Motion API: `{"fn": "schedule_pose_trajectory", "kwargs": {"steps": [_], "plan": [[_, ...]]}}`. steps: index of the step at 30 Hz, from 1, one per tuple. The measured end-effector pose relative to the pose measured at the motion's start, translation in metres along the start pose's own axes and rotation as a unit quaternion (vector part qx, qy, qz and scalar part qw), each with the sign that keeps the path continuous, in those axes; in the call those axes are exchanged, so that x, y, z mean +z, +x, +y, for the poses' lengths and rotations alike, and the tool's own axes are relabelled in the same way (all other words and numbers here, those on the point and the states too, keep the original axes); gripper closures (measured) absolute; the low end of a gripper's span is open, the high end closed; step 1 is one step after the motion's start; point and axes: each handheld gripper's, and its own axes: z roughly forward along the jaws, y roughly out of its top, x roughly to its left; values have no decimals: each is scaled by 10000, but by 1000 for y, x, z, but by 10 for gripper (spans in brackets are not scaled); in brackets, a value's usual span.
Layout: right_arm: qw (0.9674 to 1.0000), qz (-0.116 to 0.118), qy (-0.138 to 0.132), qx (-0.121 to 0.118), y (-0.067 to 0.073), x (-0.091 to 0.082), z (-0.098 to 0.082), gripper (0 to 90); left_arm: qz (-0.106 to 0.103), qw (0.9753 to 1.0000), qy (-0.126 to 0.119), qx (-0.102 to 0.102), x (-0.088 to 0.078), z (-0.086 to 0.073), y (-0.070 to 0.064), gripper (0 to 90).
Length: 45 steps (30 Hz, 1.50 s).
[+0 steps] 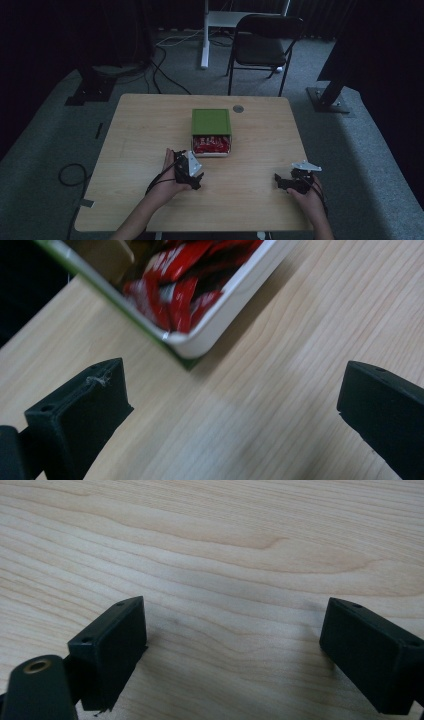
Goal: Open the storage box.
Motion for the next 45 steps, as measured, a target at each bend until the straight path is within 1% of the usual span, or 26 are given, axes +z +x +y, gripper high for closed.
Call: {"fn": "schedule_pose_trajectory", "kwargs": {"steps": [4, 6, 8, 10, 11, 15, 17, 21, 25, 27, 28, 30, 31, 32, 33, 34, 35, 37, 38, 40, 41, 43, 44, 45], "plan": [[10000, 0, 0, -1, 0, 0, 0, 108, 33, 9997, -143, 190, 2, 7, -3, 7], [10000, 1, -1, -2, 0, 0, 0, 108, 60, 9993, -275, 226, 3, 9, -4, 7], [10000, 1, 0, -1, 0, 0, 0, 108, 78, 9990, -339, 295, 3, 11, -5, 7], [10000, 1, 0, 0, 0, 0, 0, 109, 123, 9984, -328, 437, 4, 12, -7, 7], [10000, 1, 1, 1, 0, 0, 0, 108, 145, 9978, -319, 564, 5, 13, -9, 7], [10000, 1, -2, -3, 0, 0, 0, 108, 175, 9961, -336, 798, 8, 15, -14, 7], [10000, 0, -1, -1, 0, 0, 0, 108, 217, 9938, -234, 1062, 10, 16, -16, 84], [10000, 1, -2, -4, 0, 0, 0, 109, 300, 9908, -223, 1300, 14, 18, -21, 84], [10000, 0, 0, 0, 0, 0, 0, 109, 262, 9891, -222, 1432, 17, 20, -24, 84], [10000, 0, 0, -2, 0, 0, 0, 109, 249, 9887, -275, 1456, 18, 21, -25, 92], [10000, 0, 0, 0, 0, 0, 0, 109, 258, 9885, -280, 1464, 18, 21, -25, 139], [10000, 0, -1, 1, 0, 0, 0, 110, 232, 9879, -349, 1493, 20, 22, -25, 154], [10000, -2, -3, 1, 0, 0, 0, 110, 231, 9877, -318, 1514, 21, 22, -25, 157], [10000, -1, -3, 1, 0, 0, 0, 111, 234, 9867, -309, 1579, 22, 23, -25, 180], [10000, -1, -3, 3, 0, 0, 0, 111, 265, 9864, -316, 1594, 24, 23, -26, 207], [10000, -2, -3, 2, 0, 0, 0, 111, 278, 9861, -307, 1609, 25, 23, -26, 210], [10000, -1, -3, 1, 0, 0, 0, 110, 276, 9854, -247, 1659, 26, 23, -26, 232], [10000, -2, -3, 2, 0, 0, 0, 110, 264, 9842, -241, 1734, 29, 23, -26, 238], [10000, -2, -3, 3, 0, 0, 0, 110, 257, 9831, -215, 1799, 31, 23, -26, 239], [10000, -2, -3, 1, 0, 0, 0, 110, 249, 9827, -190, 1824, 32, 23, -26, 238], [10000, -3, -2, 3, 0, 0, 0, 110, 256, 9807, -161, 1932, 34, 23, -26, 238], [10000, -2, -2, 1, 0, 0, 0, 110, 251, 9802, -144, 1959, 35, 25, -27, 239], [10000, -2, -3, -1, 0, 0, 0, 110, 257, 9792, -124, 2009, 35, 25, -27, 239], [10000, -3, -2, 0, 0, 0, 0, 111, 280, 9765, -84, 2134, 35, 25, -27, 240]]}}
